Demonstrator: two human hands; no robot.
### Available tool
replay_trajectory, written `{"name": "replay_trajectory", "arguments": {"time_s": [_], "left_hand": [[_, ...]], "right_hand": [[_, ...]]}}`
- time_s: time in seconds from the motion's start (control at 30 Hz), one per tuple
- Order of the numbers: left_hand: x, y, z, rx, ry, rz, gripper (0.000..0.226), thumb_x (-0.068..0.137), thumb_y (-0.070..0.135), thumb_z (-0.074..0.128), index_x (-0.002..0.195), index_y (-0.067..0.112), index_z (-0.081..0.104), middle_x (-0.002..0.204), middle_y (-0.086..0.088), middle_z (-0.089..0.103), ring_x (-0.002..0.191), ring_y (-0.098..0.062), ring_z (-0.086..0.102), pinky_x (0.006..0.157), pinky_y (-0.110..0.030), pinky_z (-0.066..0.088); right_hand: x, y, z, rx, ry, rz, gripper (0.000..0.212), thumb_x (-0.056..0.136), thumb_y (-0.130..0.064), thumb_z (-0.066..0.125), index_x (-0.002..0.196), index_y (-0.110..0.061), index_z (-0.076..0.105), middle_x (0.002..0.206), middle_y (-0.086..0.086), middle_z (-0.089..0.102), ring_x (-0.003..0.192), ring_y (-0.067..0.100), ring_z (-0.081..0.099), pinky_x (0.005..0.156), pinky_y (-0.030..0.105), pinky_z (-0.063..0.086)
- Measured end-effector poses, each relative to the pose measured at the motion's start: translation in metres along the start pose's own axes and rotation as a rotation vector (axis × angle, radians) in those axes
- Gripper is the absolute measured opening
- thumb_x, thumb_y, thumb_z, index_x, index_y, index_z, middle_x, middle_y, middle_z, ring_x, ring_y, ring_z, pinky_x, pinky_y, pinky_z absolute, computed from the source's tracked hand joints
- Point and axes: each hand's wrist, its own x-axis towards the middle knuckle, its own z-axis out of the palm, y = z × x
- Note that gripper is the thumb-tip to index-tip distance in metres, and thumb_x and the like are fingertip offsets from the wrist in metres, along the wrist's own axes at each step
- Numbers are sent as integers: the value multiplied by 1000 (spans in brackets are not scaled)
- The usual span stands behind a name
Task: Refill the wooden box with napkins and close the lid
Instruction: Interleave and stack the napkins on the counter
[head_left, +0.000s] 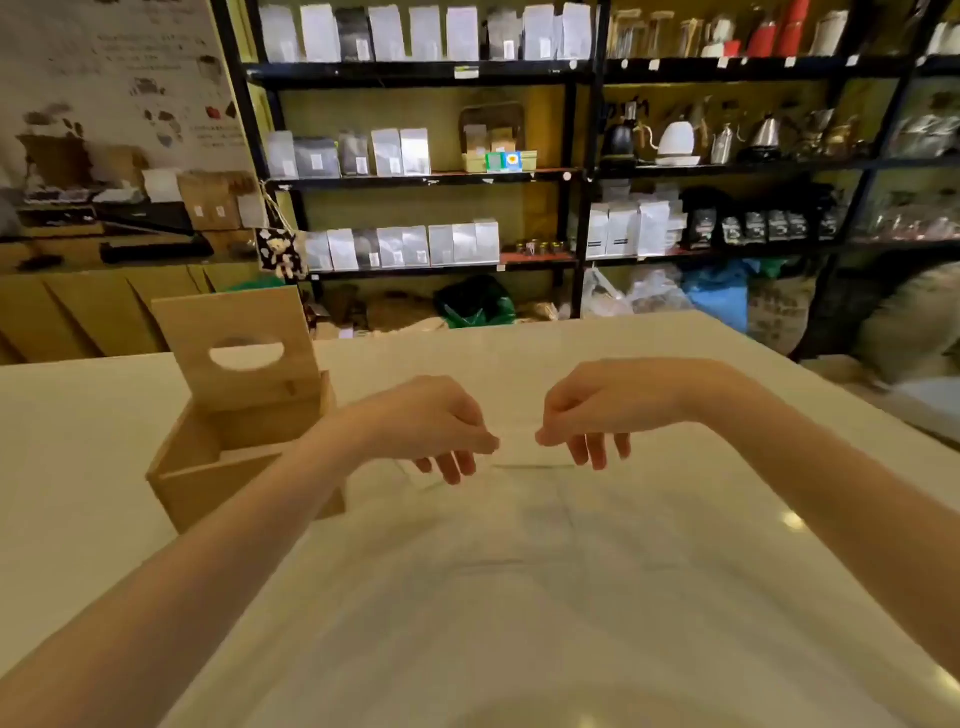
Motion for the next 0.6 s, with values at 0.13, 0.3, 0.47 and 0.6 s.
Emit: {"name": "replay_trajectory", "arguments": {"time_s": [0.13, 0.3, 0.47, 0.6], "left_hand": [[-5, -18, 18, 216, 129, 30, 23, 87, 31, 54, 103, 17, 63, 91, 3, 63, 76, -9, 58, 66, -17, 46], [-7, -52, 48, 365, 406, 154, 31, 89, 36, 47, 117, 25, 54, 109, 3, 54, 92, -12, 49, 75, -25, 43], [-3, -74, 67, 483, 515, 249, 39, 92, 36, 38, 124, 18, 50, 126, -3, 49, 117, -19, 37, 93, -33, 38], [-1, -77, 69, 519, 558, 279, 36, 91, 37, 40, 117, 18, 56, 125, -1, 52, 122, -22, 35, 93, -37, 36]], "right_hand": [[3, 6, 23, -45, 133, -63, 20, 86, -33, 56, 88, -15, 63, 75, -2, 67, 62, 11, 63, 57, 25, 48], [15, 20, 65, -172, 420, -91, 27, 89, -32, 51, 112, -20, 58, 86, -6, 55, 74, 11, 49, 65, 28, 37], [23, 26, 84, -477, 539, -137, 33, 92, -33, 39, 113, -13, 54, 100, 6, 50, 95, 22, 45, 65, 31, 31], [27, 27, 88, -454, 606, -218, 30, 91, -29, 42, 109, -13, 60, 105, 4, 51, 102, 20, 41, 65, 29, 30]]}}
